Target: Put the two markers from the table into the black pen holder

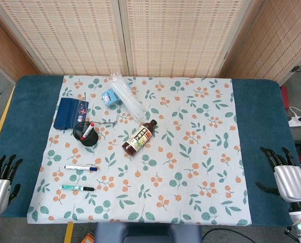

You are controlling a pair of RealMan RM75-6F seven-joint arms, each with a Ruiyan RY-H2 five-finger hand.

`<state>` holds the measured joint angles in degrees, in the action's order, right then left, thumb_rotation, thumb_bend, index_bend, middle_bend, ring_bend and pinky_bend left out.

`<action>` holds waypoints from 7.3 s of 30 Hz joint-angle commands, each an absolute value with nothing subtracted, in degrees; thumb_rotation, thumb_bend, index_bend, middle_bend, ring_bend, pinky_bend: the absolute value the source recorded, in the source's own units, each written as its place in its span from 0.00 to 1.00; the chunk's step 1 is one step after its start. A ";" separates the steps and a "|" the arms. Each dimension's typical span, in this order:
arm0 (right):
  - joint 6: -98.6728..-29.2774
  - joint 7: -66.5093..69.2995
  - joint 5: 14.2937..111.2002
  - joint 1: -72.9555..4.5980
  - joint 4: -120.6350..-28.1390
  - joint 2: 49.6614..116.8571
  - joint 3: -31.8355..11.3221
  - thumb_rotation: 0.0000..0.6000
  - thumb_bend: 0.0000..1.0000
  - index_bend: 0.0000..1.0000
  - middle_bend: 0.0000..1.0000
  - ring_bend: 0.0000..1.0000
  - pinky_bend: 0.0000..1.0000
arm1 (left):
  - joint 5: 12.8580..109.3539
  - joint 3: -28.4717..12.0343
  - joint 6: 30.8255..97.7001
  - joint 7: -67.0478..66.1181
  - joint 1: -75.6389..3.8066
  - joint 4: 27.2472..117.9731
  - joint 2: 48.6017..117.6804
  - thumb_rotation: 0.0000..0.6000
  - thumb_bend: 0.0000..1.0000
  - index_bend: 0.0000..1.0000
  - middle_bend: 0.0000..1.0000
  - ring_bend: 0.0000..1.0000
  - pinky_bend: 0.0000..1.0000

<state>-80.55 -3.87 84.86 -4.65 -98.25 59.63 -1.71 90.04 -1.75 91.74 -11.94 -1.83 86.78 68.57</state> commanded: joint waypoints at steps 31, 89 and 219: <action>-81.30 -3.69 85.12 -4.52 -97.91 59.81 -1.86 1.00 0.00 0.11 0.16 0.23 0.04 | 90.23 -1.70 92.03 -12.20 -1.63 87.50 68.45 1.00 0.30 0.16 0.06 0.02 0.10; -81.47 -0.51 85.35 -4.24 -97.35 58.81 -1.88 1.00 0.00 0.11 0.16 0.23 0.04 | 82.23 -0.85 82.03 -36.41 -3.69 79.81 105.40 1.00 0.30 0.36 0.38 0.15 0.16; -82.00 0.51 82.13 -2.90 -98.21 57.40 -3.18 1.00 0.00 0.19 0.16 0.25 0.02 | 80.42 -17.05 54.96 39.28 -38.19 64.08 86.85 1.00 0.34 0.27 0.17 0.03 0.11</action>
